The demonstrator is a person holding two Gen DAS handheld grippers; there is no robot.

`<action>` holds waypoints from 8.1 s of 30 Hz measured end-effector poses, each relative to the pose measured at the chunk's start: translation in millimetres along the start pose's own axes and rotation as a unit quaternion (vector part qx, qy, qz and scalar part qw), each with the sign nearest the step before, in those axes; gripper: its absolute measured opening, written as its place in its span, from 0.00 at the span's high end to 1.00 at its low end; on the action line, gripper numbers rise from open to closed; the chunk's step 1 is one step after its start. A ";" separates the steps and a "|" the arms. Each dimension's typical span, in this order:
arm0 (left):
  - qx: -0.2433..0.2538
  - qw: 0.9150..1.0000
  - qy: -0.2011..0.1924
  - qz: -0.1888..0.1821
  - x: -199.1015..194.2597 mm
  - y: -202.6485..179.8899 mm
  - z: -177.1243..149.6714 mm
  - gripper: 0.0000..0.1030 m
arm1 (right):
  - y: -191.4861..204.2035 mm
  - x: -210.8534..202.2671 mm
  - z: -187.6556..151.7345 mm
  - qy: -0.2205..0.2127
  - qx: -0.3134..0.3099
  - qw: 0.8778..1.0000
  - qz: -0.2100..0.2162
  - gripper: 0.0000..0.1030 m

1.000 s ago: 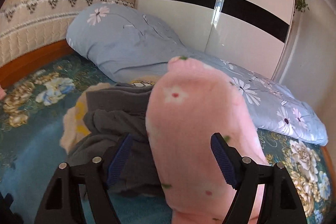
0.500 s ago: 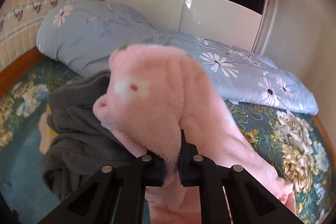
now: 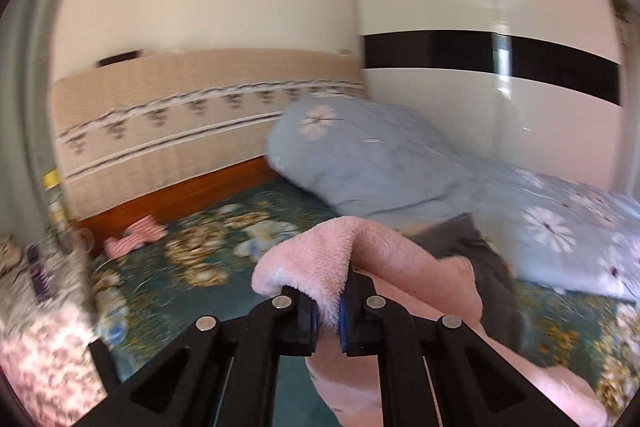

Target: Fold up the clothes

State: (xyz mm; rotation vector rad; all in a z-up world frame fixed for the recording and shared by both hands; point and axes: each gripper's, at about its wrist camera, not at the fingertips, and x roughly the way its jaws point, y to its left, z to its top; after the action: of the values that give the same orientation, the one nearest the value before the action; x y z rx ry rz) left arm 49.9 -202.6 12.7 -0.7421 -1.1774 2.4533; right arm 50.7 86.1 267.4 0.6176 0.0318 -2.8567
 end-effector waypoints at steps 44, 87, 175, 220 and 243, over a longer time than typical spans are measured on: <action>0.027 0.976 0.204 0.075 77.2 -38.7 -73.7 0.85 | -104.2 -24.2 -230.5 0.074 0.131 0.988 -0.047 0.36; -0.020 0.992 0.000 0.122 -73.3 108.8 75.0 0.87 | -113.7 -40.7 -234.5 0.128 0.200 0.970 -0.060 0.36; -0.025 0.997 0.013 0.067 -76.0 105.8 68.2 0.86 | -219.5 -151.1 -65.6 0.038 0.178 0.957 -0.226 0.93; -0.002 0.996 0.003 0.084 -67.8 100.5 66.3 0.86 | -394.1 -172.1 -212.4 0.102 0.388 0.856 -0.328 0.47; -0.023 0.998 0.007 0.056 -69.1 103.4 67.4 0.85 | -362.9 -217.9 -280.6 0.065 0.438 0.834 -0.329 0.96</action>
State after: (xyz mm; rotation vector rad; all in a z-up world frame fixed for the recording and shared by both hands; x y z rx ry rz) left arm 60.9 -341.4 -11.9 -0.8577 -1.2213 2.5147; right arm 279.4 504.3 92.1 1.1309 -1.3633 -3.3560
